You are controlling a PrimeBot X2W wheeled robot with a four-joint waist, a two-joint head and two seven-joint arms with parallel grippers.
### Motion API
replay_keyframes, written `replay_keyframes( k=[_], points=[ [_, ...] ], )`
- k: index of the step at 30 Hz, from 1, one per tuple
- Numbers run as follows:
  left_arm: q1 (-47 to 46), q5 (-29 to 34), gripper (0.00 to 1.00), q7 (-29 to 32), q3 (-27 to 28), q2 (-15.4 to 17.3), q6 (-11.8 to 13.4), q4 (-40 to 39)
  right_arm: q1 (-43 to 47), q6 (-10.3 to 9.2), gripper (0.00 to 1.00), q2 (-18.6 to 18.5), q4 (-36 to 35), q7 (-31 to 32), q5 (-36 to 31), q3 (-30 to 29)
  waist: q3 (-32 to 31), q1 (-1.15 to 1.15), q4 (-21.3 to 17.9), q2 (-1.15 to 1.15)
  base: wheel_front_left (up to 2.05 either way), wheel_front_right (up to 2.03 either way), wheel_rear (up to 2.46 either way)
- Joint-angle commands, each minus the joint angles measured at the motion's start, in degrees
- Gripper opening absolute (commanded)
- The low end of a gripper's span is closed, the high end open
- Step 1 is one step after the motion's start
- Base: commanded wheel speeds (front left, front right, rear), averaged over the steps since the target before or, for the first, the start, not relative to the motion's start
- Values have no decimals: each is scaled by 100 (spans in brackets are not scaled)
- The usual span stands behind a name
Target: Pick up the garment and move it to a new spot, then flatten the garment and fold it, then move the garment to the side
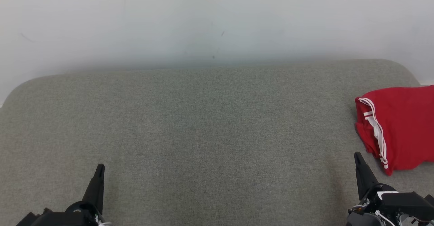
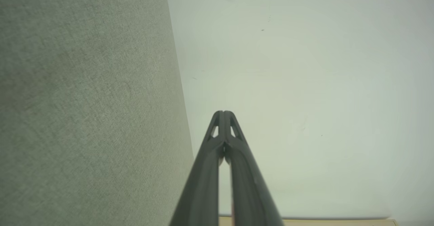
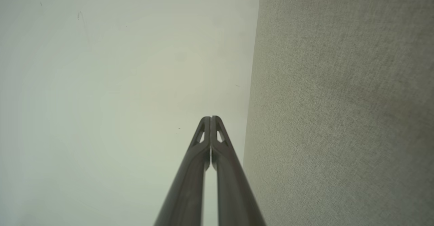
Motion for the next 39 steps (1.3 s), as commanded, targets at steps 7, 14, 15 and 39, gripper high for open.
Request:
replay_keyframes(
  k=[7, 14, 15, 39],
  points=[
    [-64, -27, 0, 17, 0, 30, -16, -21, -40, -12, 0, -1, -11, 13, 8, -8, 0, 0, 0, 0, 0, 0, 0],
    [-64, -27, 0, 16, 0, 31, -16, -20, -40, -12, 0, -1, -11, 13, 8, -8, 0, 0, 0, 0, 0, 0, 0],
    [-64, -27, 0, 16, 0, 31, -16, -20, -40, -12, 0, -1, -11, 13, 9, -8, 0, 0, 0, 0, 0, 0, 0],
    [-64, -27, 0, 16, -1, 30, -17, -20, -40, -12, 0, -1, -11, 13, 9, -8, 0, 0, 0, 0, 0, 0, 0]
  ],
)
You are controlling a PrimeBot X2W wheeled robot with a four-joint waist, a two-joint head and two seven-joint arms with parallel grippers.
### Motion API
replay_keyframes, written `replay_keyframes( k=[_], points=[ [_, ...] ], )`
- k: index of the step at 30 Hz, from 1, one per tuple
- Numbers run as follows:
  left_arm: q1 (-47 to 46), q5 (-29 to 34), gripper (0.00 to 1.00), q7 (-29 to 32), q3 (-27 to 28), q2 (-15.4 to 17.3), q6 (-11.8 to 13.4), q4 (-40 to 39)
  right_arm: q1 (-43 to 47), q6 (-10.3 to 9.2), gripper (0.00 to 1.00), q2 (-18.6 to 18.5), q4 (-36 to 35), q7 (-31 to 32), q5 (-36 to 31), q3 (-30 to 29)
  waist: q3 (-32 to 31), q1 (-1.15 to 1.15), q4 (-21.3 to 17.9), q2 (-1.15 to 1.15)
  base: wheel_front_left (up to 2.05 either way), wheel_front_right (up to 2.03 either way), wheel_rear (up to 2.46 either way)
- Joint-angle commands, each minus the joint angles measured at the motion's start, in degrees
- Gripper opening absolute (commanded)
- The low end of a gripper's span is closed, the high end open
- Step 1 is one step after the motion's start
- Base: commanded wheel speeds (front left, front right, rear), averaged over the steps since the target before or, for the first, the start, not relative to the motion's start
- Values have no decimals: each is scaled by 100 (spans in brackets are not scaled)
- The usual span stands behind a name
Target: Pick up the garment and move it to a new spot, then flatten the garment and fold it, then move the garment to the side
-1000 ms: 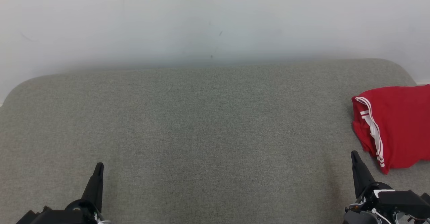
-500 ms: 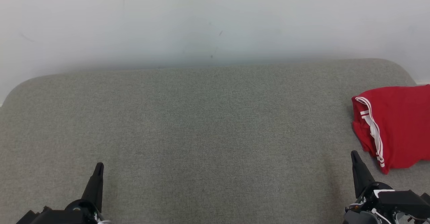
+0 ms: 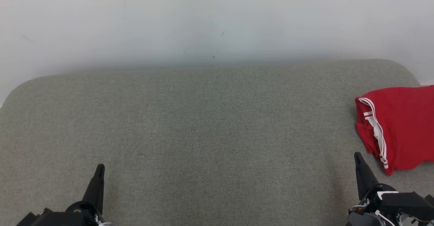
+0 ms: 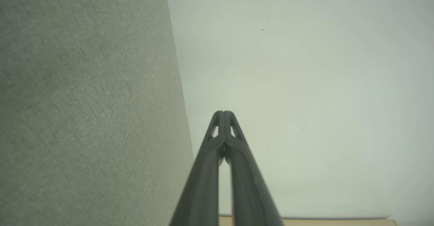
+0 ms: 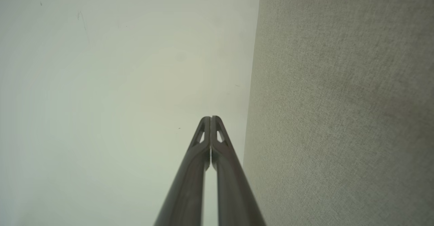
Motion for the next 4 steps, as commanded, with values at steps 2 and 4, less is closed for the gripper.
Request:
replay_keyframes(
  k=[2, 4],
  points=[
    [-63, -27, 0, 16, -1, 31, -16, -19, -40, -12, 0, -1, -11, 13, 9, -8, 0, 0, 0, 0, 0, 0, 0],
    [-63, -27, 0, 16, -1, 31, -16, -19, -40, -12, 0, -1, -11, 13, 9, -7, 0, 0, 0, 0, 0, 0, 0]
  ],
)
